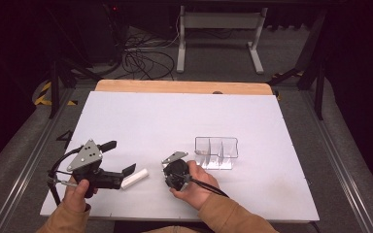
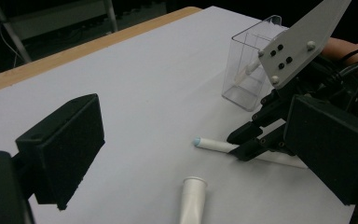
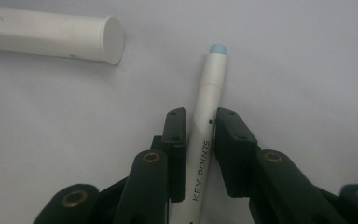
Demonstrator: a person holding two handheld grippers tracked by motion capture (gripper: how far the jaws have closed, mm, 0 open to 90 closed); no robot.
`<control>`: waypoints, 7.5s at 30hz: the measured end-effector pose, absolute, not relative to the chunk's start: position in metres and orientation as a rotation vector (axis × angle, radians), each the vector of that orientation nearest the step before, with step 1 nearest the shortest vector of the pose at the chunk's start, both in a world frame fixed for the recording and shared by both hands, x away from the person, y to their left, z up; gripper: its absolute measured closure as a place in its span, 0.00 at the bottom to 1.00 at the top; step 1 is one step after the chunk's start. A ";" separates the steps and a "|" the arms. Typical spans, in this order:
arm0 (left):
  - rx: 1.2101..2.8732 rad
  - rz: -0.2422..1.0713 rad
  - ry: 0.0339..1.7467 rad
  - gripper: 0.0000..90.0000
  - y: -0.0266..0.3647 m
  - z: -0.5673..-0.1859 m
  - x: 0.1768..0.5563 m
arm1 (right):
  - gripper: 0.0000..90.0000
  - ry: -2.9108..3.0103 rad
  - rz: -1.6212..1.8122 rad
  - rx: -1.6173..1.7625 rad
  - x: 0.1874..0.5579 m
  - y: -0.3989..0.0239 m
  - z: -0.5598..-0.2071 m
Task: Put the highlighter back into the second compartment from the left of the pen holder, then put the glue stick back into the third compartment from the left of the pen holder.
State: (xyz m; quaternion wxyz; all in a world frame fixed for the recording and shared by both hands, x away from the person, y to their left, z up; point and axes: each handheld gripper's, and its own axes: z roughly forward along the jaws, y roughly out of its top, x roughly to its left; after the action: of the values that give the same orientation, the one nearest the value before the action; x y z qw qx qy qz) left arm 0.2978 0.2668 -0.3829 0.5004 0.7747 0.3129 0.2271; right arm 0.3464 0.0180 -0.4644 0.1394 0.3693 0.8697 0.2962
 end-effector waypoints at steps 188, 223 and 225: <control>2.005 0.610 0.797 0.09 0.260 -0.386 0.296 | 0.34 1.908 1.467 0.813 0.363 -0.149 -0.373; 2.376 0.520 0.844 0.19 0.223 -0.413 0.321 | 0.26 2.030 1.378 0.892 0.351 -0.218 -0.399; 2.388 0.515 0.849 0.19 0.222 -0.415 0.322 | 0.26 2.030 1.375 0.896 0.351 -0.220 -0.399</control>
State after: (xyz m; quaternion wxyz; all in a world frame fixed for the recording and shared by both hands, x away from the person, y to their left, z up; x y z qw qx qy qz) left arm 0.3221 0.2216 -0.4150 0.2739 0.8880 0.3158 0.1915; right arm 0.3514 -0.2196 -0.3991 0.2628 0.3313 0.7503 0.5082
